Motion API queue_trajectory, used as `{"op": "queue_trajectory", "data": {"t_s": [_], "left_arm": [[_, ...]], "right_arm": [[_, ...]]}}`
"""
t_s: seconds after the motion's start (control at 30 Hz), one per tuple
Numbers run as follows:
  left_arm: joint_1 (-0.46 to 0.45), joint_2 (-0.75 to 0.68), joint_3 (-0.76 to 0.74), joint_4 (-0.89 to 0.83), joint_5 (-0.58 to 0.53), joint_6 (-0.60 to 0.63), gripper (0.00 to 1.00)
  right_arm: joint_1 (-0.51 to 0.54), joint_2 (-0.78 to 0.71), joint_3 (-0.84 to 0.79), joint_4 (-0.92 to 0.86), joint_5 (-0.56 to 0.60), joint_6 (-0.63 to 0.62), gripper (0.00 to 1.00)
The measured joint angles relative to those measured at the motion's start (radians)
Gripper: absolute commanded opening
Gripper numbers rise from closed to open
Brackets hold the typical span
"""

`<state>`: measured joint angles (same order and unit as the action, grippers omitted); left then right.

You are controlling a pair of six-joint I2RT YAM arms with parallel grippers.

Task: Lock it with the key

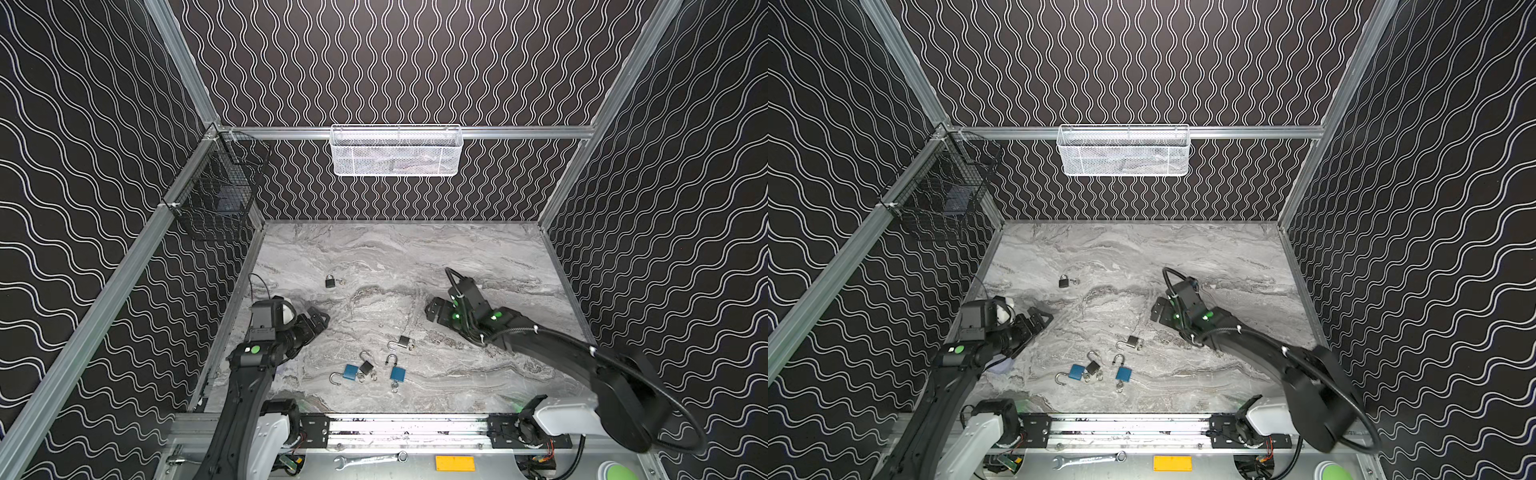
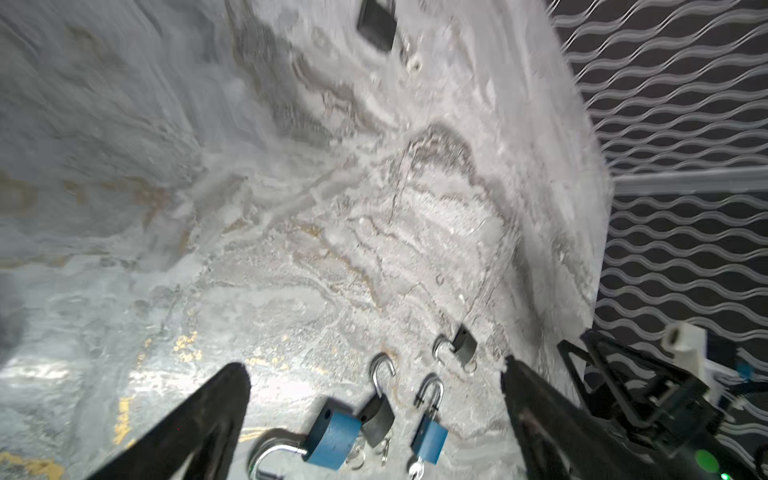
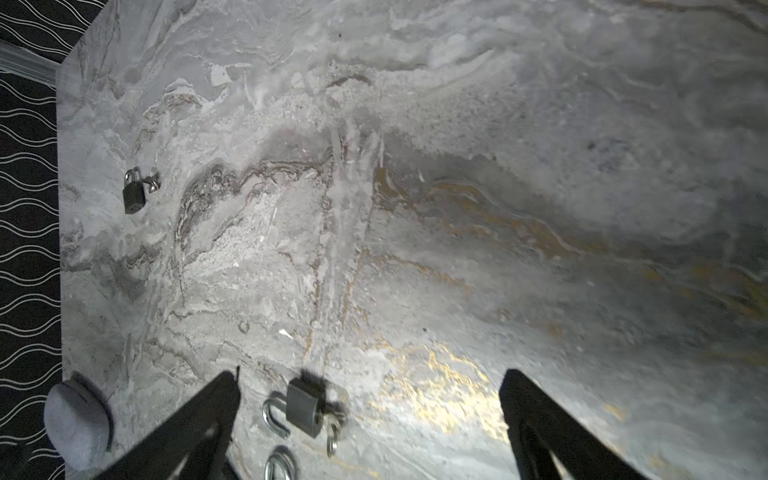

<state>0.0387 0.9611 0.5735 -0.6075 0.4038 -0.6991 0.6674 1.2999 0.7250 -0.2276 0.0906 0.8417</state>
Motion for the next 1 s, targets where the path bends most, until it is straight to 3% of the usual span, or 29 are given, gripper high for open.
{"op": "queue_trajectory", "data": {"t_s": [0.17, 0.4, 0.7, 1.0], "left_arm": [[-0.064, 0.039, -0.051, 0.036, 0.037, -0.014, 0.99], [-0.405, 0.067, -0.02, 0.044, -0.135, -0.166, 0.98], [-0.754, 0.276, 0.051, 0.066, -0.354, -0.415, 0.92], [-0.859, 0.408, 0.134, 0.069, -0.424, -0.507, 0.82]], "right_arm": [[0.001, -0.101, -0.066, -0.073, 0.011, 0.006, 1.0], [0.001, -0.123, -0.048, -0.181, 0.003, -0.061, 1.0], [0.0, -0.072, 0.008, -0.212, -0.039, -0.165, 1.0], [0.0, -0.05, -0.027, -0.183, -0.077, -0.171, 0.98]]}}
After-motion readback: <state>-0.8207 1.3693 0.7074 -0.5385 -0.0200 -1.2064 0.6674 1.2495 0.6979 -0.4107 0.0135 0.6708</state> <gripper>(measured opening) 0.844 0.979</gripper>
